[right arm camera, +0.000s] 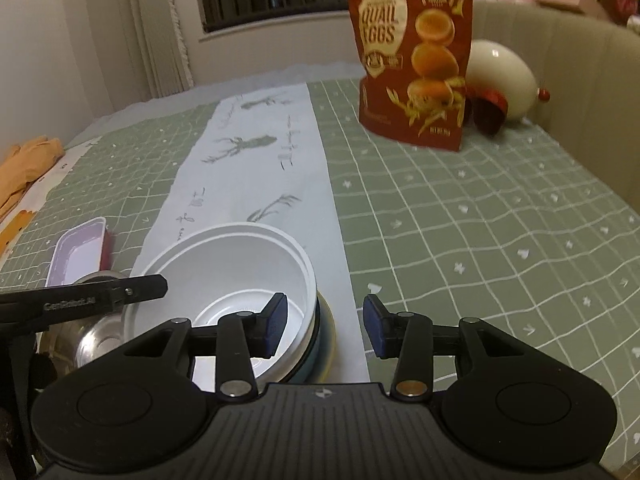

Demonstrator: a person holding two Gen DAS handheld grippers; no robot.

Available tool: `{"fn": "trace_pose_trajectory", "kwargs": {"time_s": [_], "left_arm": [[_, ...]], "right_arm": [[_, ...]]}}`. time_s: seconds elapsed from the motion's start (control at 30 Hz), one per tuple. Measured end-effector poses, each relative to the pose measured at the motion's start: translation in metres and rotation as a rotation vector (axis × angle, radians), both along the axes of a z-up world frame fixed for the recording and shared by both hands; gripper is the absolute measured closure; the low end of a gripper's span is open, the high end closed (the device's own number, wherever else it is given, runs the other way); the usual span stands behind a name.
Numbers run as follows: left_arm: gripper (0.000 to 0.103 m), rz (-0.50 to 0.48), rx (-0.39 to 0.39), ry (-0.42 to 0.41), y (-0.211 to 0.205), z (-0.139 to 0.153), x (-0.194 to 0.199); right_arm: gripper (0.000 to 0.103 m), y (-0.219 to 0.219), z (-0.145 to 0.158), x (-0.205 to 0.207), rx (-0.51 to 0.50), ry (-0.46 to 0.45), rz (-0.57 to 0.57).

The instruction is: Organize plates and bowls

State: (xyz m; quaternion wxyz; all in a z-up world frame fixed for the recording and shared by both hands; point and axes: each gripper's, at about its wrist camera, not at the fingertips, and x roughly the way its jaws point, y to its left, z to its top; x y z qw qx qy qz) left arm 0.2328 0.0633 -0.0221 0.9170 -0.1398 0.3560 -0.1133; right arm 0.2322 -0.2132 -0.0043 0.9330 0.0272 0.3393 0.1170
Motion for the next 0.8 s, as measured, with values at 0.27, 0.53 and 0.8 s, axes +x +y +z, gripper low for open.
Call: {"fn": "trace_pose_trajectory", "kwargs": {"time_s": [0.27, 0.53, 0.8], "left_arm": [[0.077, -0.052, -0.026, -0.011, 0.017, 0.023, -0.009], [0.077, 0.017, -0.175, -0.08, 0.119, 0.02, -0.024], [0.077, 0.399, -0.177, -0.03, 0.234, 0.007, -0.04]], "right_arm": [[0.055, 0.015, 0.011, -0.01, -0.002, -0.04, 0.03], [0.053, 0.061, 0.017, -0.026, -0.094, -0.063, 0.088], [0.053, 0.162, 0.019, -0.012, -0.114, -0.027, 0.216]]}}
